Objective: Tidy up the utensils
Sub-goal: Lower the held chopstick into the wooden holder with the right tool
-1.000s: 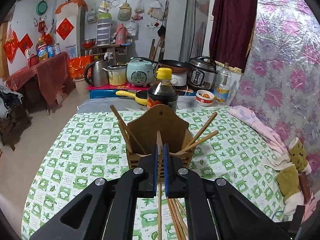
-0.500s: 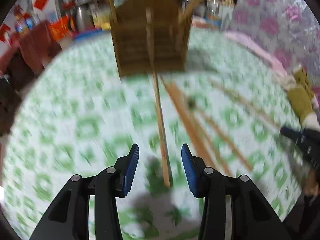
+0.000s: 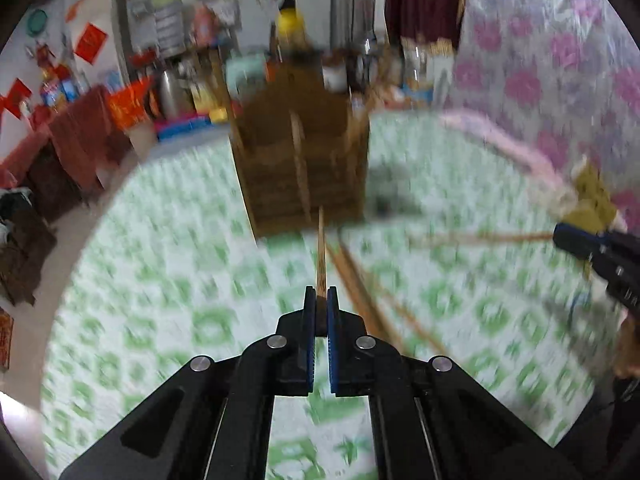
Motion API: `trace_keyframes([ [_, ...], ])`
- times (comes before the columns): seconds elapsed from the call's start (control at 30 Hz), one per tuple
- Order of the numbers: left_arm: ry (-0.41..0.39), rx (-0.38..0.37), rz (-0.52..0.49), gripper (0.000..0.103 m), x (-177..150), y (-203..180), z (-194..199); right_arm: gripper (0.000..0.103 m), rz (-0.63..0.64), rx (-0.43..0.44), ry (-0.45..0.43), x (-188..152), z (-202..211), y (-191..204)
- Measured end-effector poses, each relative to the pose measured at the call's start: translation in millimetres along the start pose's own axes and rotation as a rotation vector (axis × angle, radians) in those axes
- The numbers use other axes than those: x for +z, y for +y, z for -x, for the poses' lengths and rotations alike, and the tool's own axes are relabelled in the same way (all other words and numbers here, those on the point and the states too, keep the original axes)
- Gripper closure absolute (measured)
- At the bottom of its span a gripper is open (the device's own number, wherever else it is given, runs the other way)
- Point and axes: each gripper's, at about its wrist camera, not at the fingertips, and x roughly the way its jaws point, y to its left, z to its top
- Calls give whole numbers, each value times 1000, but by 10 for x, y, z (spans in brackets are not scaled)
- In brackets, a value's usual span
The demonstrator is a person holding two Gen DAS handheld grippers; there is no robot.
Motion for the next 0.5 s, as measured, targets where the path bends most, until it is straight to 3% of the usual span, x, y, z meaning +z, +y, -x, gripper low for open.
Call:
trace_keyframes([
  [0.23, -149, 19, 53, 97, 842, 96, 406, 97, 40, 36, -140, 778, 67, 215],
  [0.5, -244, 12, 125, 97, 1352, 255, 626, 97, -6, 75, -277, 1361, 13, 354],
])
